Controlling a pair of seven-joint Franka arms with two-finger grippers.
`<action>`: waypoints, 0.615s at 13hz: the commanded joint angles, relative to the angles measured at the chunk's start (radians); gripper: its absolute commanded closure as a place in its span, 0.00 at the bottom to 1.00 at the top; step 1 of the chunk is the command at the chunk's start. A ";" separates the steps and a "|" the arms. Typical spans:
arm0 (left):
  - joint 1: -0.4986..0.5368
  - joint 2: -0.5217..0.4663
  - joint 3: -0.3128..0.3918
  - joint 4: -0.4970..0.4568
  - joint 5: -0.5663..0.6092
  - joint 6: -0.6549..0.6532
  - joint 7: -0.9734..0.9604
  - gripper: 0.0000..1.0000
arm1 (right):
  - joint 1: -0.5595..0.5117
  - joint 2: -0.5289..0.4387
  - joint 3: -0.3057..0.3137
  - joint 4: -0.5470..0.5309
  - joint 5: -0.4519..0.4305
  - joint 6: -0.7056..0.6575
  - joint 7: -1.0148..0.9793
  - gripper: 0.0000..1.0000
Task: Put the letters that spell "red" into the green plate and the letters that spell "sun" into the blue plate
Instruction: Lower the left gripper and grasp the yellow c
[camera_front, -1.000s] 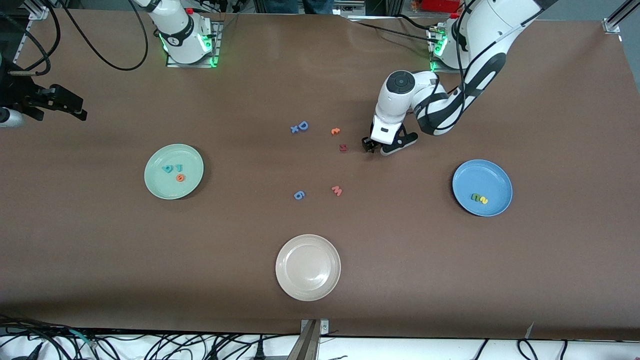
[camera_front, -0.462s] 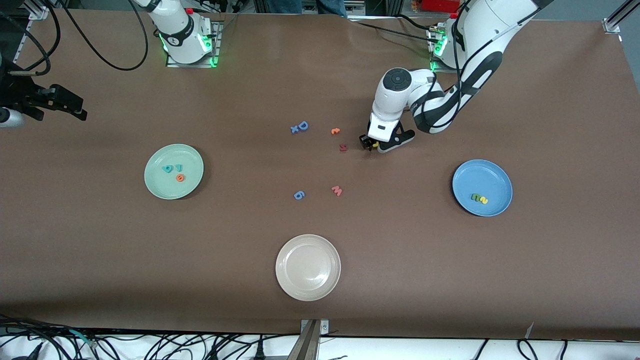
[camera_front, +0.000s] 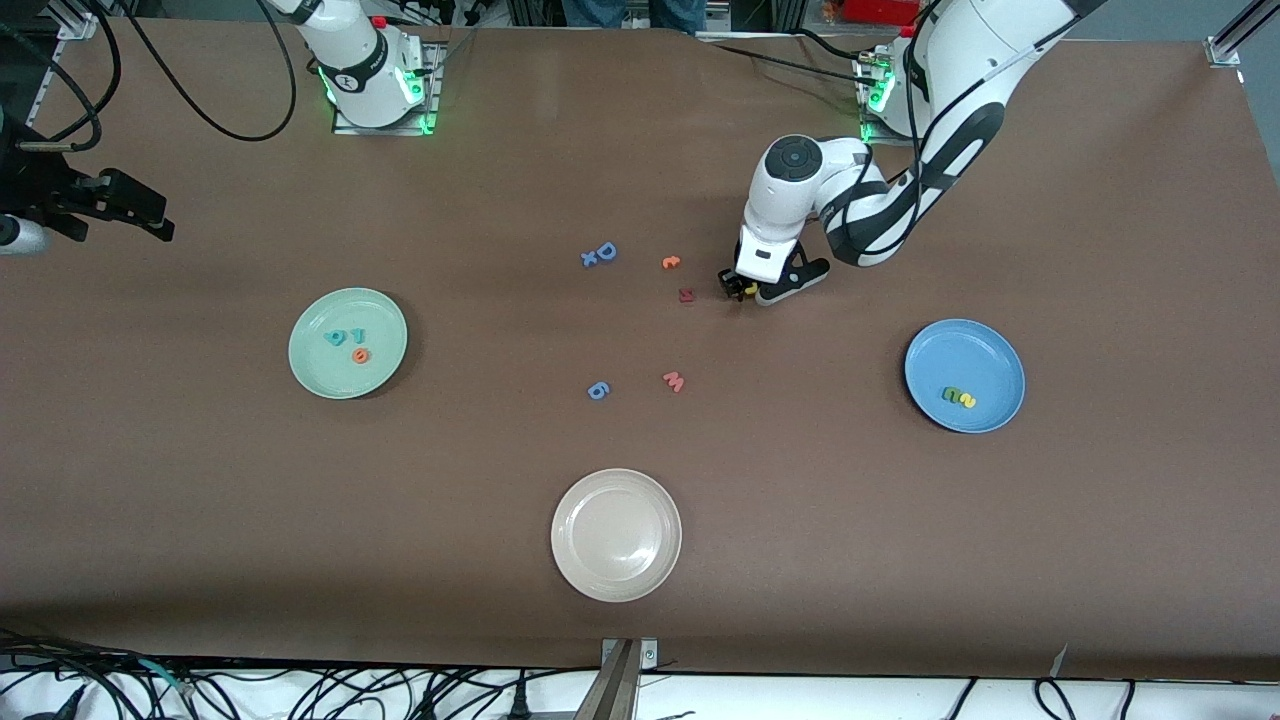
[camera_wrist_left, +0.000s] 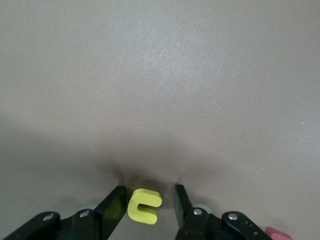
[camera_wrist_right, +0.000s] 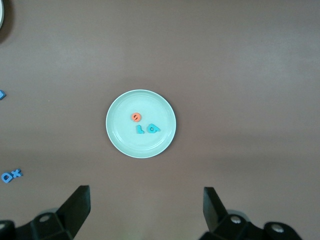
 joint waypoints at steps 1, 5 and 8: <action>-0.003 0.006 -0.004 -0.011 0.043 -0.008 -0.040 0.61 | 0.001 0.006 -0.002 0.018 0.014 -0.012 0.002 0.00; 0.001 0.007 -0.004 -0.008 0.043 -0.009 -0.035 0.65 | 0.001 0.006 -0.002 0.016 0.015 -0.014 0.002 0.00; 0.004 0.006 -0.004 -0.006 0.043 -0.011 -0.032 0.69 | 0.001 0.006 -0.002 0.016 0.015 -0.014 0.002 0.00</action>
